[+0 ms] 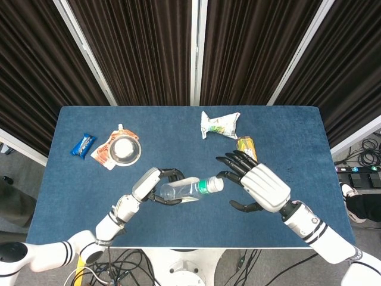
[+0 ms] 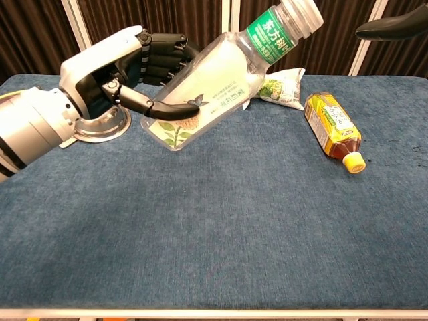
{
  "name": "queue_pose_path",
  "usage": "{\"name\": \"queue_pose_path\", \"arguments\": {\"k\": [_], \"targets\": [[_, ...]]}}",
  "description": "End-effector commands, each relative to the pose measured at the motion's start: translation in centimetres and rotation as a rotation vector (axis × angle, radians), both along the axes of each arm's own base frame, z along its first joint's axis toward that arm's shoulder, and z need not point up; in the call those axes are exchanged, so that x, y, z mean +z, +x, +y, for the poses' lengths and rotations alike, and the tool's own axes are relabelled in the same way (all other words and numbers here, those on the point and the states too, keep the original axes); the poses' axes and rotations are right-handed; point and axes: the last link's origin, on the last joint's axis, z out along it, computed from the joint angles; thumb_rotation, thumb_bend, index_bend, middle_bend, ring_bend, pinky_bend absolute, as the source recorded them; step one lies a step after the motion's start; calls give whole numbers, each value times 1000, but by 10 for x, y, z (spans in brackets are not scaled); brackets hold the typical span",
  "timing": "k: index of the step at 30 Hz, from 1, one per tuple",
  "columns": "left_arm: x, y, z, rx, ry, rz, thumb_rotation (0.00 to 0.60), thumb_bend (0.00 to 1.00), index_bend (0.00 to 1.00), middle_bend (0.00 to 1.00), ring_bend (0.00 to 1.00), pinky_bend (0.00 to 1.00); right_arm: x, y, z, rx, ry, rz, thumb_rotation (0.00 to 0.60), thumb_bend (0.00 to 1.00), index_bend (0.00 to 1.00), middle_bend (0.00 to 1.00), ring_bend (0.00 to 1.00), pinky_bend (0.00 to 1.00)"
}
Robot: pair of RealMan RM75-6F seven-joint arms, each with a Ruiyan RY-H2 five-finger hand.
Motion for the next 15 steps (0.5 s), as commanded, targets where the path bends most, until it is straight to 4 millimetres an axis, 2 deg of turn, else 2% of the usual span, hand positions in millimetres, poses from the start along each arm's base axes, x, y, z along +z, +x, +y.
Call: {"name": "queue_pose_path", "arguments": {"k": [1,15], "targets": [[-1,1,0,-2,-1,3,600,379,618,596,523,580,-1,1,0,7,2,-5,548,203,271,59,0,0],[1,0,2,3,4,8,600,379,618,596,523,577,-6,0,-3,2,13,11,548,204,272,61,0,0]]}}
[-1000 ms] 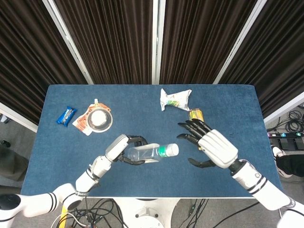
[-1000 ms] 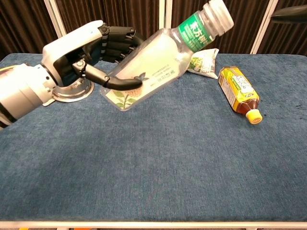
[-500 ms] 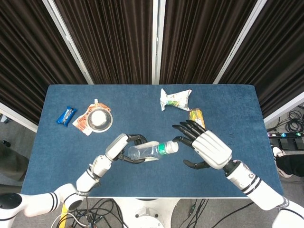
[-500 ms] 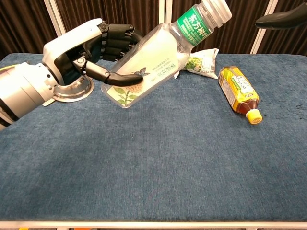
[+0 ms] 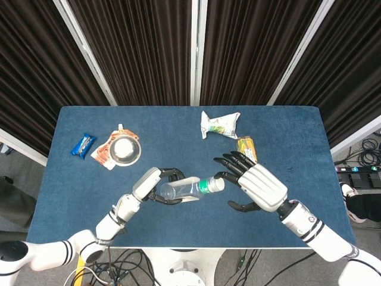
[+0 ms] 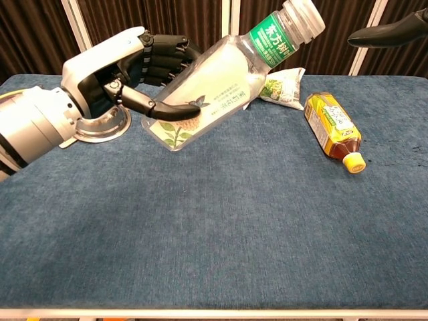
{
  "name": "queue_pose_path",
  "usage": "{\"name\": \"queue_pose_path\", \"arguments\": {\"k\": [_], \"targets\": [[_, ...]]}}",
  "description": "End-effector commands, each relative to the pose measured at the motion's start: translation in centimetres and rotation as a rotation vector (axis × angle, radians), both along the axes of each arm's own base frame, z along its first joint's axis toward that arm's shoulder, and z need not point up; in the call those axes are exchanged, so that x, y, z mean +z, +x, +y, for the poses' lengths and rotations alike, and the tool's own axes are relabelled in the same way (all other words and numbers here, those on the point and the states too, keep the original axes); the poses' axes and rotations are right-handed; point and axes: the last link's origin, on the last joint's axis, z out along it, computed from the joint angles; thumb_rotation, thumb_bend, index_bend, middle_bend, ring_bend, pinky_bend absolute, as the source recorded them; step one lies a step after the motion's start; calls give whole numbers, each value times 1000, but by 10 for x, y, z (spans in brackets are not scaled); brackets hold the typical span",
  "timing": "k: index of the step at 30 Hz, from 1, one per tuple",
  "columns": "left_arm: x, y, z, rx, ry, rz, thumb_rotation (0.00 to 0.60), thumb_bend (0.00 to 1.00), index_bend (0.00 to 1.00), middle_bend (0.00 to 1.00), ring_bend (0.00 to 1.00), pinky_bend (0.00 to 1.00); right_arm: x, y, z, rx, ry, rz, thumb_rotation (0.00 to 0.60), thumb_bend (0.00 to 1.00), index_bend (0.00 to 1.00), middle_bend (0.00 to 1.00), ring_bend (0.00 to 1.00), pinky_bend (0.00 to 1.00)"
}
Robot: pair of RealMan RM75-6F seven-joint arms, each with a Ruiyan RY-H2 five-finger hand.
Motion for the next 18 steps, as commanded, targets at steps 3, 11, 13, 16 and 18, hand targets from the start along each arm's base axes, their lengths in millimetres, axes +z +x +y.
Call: {"name": "queue_pose_path", "arguments": {"k": [3,11,13,16,18], "targets": [[1,-1,1,6,3,-9,600,379,618,597,523,577,0,-2,-2,-13,-1,6,547,204,275,62,0,0],[2,-2,1,7,7,-14,600,379,618,596,523,577,-4,-5,-5,-34,8,13,549,204,276,62,0,0],[2,-2,1,6,6,-14,600,379,618,596,523,577,-4,-6,-6,-39,8,14,548,205,276,62,0,0],[3,-2,1,5,8,-15,600,379,618,596,523,577,-5,-7,-7,-46,11,16,547,205,276,62,0,0],[3,-3,1,7,10,-17,600,379,618,596,523,577,-5,-8,-7,-51,11,20,546,205,276,62,0,0]]}}
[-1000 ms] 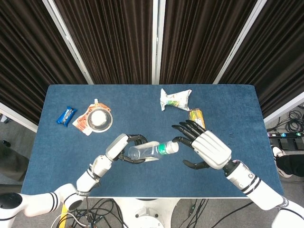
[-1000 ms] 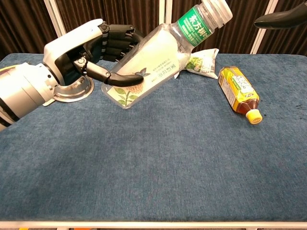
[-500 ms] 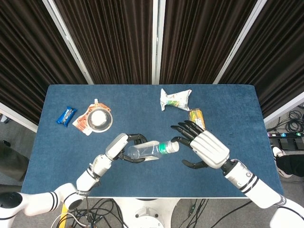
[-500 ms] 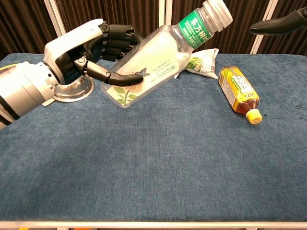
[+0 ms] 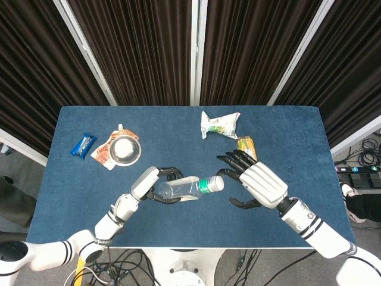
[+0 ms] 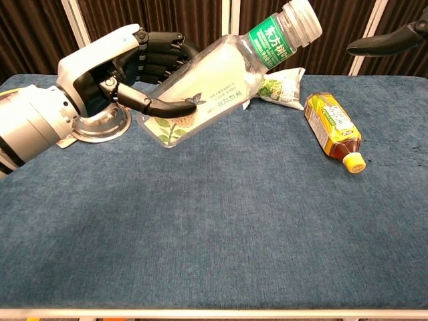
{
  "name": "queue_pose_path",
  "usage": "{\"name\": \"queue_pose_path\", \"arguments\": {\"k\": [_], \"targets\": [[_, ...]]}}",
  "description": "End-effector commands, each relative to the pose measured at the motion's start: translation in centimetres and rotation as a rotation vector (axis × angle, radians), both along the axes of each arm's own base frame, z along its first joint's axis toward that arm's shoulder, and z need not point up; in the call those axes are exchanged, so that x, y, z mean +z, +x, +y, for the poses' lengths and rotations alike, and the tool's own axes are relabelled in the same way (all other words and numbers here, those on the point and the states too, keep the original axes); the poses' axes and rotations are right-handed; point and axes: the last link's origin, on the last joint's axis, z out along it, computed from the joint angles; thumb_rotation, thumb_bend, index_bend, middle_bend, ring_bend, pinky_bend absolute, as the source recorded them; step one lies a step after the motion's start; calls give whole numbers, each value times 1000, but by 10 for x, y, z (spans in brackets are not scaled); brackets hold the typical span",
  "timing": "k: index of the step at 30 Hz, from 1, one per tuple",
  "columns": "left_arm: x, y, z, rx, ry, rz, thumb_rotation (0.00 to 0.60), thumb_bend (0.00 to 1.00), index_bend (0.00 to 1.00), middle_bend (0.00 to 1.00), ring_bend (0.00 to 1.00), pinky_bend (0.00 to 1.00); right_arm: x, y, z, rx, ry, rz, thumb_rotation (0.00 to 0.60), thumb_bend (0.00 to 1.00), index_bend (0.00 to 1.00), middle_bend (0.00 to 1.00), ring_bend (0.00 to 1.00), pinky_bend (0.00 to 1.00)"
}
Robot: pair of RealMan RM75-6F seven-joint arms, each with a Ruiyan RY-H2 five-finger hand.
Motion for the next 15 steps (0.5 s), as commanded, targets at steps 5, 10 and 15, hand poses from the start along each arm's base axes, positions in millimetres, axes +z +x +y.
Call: {"name": "queue_pose_path", "arguments": {"k": [5,10,15], "targets": [[2,-1,0,-2,4,1,600,379,618,596,523,577,0,-2,-1,-21,-1,21,548,204,276,60,0,0],[3,-1,-1,-3,7,-2,600,379,618,596,523,577,4,3,0,-18,-18,0,549,205,277,59,0,0],[3,-1,-3,-9,2,1,600,379,618,596,523,577,7,14,5,42,-43,-22,548,204,276,59,0,0]]}}
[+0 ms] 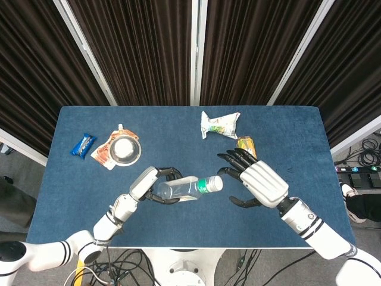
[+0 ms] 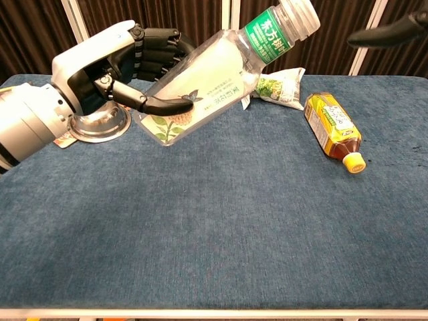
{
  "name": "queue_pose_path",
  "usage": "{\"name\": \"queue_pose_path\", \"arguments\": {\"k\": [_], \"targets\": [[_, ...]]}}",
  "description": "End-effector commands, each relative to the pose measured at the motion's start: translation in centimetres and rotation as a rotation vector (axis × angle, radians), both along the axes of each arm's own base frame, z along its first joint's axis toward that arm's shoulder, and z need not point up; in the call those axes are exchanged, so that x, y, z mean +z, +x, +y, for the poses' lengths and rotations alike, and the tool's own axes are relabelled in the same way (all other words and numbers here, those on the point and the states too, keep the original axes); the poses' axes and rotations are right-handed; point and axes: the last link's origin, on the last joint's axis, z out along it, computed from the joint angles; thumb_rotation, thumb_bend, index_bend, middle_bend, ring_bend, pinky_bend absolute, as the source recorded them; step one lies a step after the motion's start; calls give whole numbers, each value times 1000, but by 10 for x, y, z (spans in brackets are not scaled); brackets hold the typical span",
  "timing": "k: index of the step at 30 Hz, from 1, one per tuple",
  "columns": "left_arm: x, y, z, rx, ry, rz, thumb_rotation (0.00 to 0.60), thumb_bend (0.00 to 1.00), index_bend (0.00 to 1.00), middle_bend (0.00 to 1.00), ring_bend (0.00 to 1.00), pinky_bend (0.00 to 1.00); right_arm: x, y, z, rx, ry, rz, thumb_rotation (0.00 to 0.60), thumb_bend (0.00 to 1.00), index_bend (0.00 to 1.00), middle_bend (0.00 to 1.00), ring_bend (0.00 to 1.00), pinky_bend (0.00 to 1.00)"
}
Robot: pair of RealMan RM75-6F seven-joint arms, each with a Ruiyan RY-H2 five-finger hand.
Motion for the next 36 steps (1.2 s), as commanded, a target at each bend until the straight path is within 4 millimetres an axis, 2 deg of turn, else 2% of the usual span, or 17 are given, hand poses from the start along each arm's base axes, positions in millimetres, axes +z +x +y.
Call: {"name": "queue_pose_path", "arguments": {"k": [1,12,32,36], "targets": [[0,1,-1,-2,-1,0,600,379,618,596,523,577,1,7,5,38,-11,-7,548,204,275,60,0,0],[2,-1,-1,0,8,0,600,379,619,596,523,577,-4,-2,6,2,5,25,547,204,275,62,0,0],[-1,-1,2,13,-4,1,600,379,620,596,523,577,-5,3,24,72,32,24,547,205,275,64,0,0],[-2,-1,2,11,-5,2,600,379,620,596,523,577,-2,5,22,80,11,-3,546,206,275,65,0,0]]}}
